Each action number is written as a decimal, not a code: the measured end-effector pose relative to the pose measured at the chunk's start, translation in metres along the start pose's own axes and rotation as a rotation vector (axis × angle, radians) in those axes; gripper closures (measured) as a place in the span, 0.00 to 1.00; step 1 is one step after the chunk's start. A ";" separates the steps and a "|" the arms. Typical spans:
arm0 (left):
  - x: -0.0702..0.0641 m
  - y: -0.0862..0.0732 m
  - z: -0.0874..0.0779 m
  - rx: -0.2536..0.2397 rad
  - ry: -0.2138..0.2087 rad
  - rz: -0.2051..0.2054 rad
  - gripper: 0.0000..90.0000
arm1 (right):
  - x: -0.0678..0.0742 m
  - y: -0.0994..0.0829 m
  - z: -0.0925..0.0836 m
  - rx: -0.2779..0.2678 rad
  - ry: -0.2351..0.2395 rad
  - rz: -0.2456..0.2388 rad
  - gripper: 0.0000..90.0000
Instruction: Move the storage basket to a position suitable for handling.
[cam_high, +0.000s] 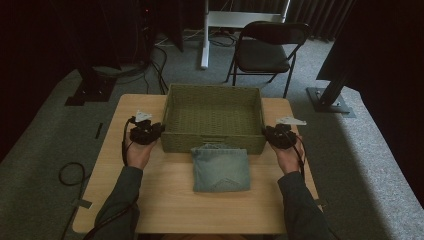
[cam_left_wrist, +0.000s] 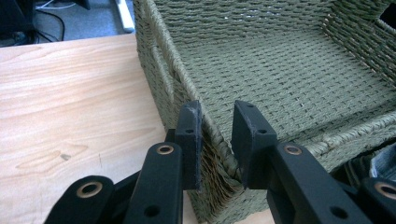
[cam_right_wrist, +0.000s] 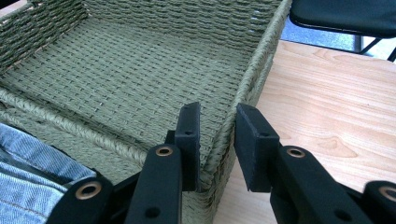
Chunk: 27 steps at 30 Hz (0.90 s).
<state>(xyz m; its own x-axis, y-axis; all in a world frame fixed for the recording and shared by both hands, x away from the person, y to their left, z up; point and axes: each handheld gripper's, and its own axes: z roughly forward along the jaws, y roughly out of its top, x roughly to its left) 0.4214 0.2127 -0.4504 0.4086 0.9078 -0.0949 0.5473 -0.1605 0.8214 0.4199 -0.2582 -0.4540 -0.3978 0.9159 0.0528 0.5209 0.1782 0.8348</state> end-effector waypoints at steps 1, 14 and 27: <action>-0.001 -0.001 -0.002 0.002 0.000 0.004 0.82 | 0.001 -0.002 -0.002 -0.005 0.001 0.001 0.80; -0.011 -0.015 -0.024 0.017 0.010 0.037 0.82 | 0.015 -0.019 -0.023 -0.024 0.012 -0.029 0.79; -0.012 -0.013 -0.030 0.009 0.028 0.077 0.78 | 0.014 -0.017 -0.030 -0.028 0.018 -0.064 0.73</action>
<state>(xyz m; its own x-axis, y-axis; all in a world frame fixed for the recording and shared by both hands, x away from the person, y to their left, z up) 0.3869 0.2154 -0.4430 0.4297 0.9029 -0.0158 0.5218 -0.2340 0.8204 0.3828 -0.2590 -0.4515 -0.4436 0.8962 0.0084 0.4725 0.2259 0.8519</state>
